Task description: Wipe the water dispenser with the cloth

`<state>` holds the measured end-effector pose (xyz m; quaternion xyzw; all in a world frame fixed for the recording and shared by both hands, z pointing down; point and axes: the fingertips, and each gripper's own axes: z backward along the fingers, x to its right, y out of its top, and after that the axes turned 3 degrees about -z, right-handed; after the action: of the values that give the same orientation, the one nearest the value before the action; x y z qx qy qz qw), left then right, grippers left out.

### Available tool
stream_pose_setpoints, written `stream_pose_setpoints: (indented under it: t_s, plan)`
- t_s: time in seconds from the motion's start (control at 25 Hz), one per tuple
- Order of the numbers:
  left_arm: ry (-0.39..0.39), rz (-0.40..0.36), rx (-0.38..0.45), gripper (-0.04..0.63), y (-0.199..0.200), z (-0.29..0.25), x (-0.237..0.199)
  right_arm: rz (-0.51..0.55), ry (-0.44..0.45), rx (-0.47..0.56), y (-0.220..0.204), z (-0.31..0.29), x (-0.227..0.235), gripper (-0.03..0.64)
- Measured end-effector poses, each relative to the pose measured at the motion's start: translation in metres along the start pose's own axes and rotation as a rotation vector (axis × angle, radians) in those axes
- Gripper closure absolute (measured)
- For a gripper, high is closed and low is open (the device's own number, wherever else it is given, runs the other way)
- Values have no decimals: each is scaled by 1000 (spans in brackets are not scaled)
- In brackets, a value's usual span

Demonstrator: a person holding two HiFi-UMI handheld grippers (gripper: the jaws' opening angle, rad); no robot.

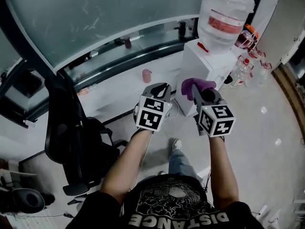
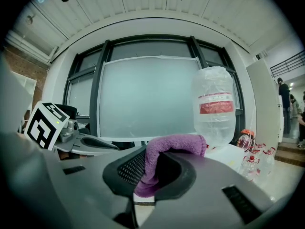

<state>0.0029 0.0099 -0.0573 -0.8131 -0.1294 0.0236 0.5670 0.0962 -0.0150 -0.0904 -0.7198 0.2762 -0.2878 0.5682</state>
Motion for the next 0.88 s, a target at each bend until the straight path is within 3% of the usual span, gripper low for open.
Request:
stream_pose_setpoints:
  t_s: [0.28,0.88]
  plan:
    - [35,-7,-11,551,3,-49,-38,-8,18,13,5,-60,30,571]
    - [42,9,-84,551,33,-214,-118,-89,46,-39,17,-228,131,571]
